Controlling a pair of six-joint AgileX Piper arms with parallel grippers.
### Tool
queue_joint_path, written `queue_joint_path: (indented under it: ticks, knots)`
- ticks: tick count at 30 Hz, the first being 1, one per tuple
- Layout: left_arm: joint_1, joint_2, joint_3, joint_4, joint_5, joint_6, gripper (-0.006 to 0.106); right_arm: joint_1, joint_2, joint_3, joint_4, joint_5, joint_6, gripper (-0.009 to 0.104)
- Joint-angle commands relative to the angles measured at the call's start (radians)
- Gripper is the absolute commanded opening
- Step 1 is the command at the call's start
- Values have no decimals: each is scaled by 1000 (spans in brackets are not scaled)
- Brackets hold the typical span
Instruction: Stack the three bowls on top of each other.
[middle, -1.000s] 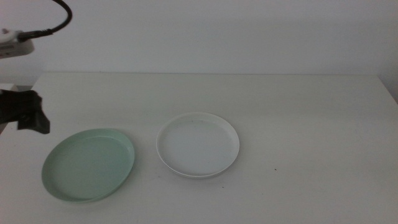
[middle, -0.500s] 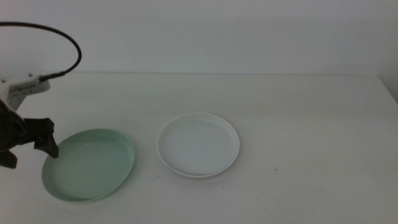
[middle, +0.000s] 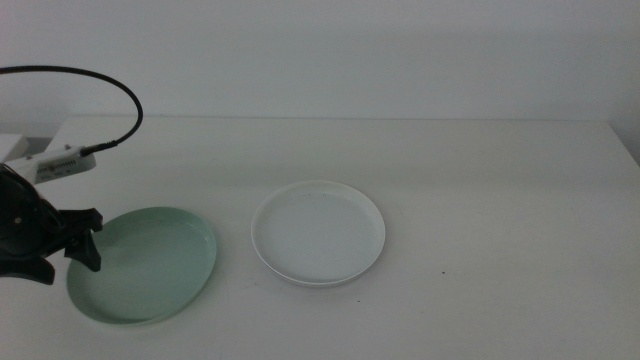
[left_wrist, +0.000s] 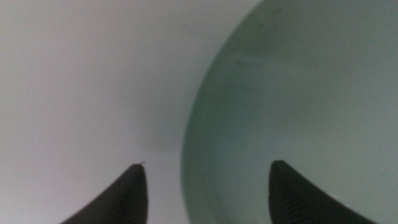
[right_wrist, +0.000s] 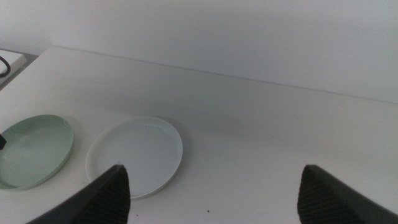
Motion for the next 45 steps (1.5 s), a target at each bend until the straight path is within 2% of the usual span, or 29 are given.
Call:
queue_joint_path:
  ticks: [1,11,17,24,28,30,32,40,45]
  knots:
    - [2,21,-4,3,-18,6,60,-8,-3,2,1,-10,-5,85]
    - [2,61,-4,4,-57,0,29,-8,-3,2,1,-10,-5,85]
    - [2,61,-4,4,-66,0,-2,-8,-3,2,1,-10,-5,85]
    - [-1,-45,-33,4,41,-18,-2,-8,-3,2,1,-10,-5,85]
    - [-5,-148,-149,0,208,-101,-2,-8,-3,2,1,-10,-5,85]
    - [-27,-162,-240,-32,281,-114,-2,-8,-3,2,1,-10,-5,85]
    - [-83,-155,-327,-65,335,-118,-2,-8,-3,2,1,-10,-5,85]
    - [-374,21,-537,-45,307,-247,-2,-8,-3,2,1,-10,-5,85]
    - [-471,166,-625,-58,286,-262,-2,-8,-3,2,1,-10,-5,85]
